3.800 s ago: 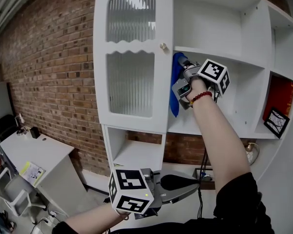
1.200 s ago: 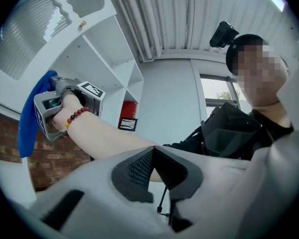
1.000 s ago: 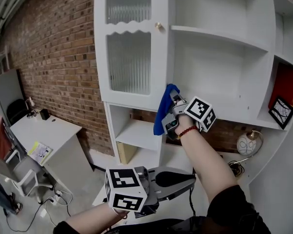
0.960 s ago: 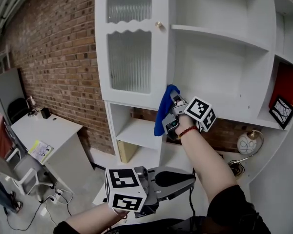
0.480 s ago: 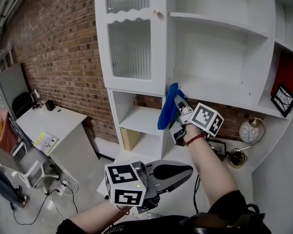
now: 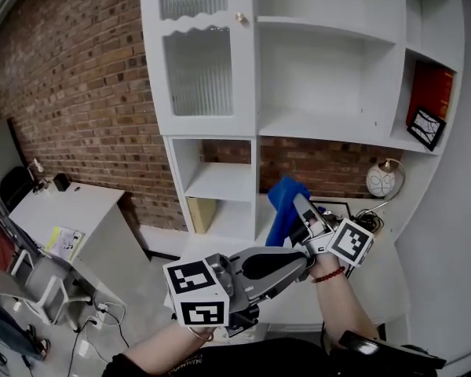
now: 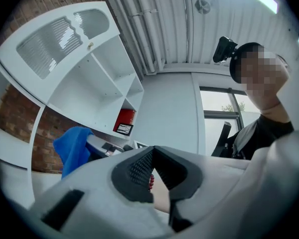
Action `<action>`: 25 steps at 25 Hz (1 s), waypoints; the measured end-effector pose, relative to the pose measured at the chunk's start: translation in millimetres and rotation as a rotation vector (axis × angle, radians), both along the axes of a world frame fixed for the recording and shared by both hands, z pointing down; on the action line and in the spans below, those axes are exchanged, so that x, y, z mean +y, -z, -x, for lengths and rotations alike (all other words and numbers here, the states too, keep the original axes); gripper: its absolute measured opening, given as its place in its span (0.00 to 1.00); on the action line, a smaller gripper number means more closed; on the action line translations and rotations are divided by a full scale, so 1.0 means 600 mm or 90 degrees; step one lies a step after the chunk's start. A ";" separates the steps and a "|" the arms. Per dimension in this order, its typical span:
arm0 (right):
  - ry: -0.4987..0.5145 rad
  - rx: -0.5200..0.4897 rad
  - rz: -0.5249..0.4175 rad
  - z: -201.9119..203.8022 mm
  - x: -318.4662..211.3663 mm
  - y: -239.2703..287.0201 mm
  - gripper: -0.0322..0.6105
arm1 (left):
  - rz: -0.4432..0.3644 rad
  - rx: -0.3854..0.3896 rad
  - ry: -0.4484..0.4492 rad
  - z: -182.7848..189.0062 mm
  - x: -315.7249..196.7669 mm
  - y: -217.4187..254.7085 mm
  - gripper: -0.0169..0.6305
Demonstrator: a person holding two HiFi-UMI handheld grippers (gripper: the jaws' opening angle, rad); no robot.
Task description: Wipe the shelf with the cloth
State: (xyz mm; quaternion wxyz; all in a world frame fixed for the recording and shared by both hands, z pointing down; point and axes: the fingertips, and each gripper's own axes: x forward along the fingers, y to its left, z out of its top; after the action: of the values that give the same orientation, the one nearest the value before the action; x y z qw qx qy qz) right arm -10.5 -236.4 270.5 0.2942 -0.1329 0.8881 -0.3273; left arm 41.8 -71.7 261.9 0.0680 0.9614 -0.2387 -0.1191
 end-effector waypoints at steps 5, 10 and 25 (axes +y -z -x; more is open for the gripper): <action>-0.044 -0.011 0.026 -0.014 0.134 -0.049 0.08 | -0.012 -0.041 -0.027 0.031 0.108 -0.033 0.03; -0.099 0.006 0.047 -0.010 0.275 -0.115 0.08 | -0.011 -0.074 -0.067 0.063 0.230 -0.082 0.03; -0.157 0.164 0.213 -0.013 0.563 -0.354 0.08 | 0.062 -0.040 -0.134 0.050 0.455 -0.182 0.03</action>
State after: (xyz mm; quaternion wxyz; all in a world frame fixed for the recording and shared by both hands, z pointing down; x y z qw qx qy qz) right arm -2.6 101.1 483.0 0.1903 -0.3280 0.8287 -0.4116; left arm 11.8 201.6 370.9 0.1194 0.9799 -0.1440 -0.0690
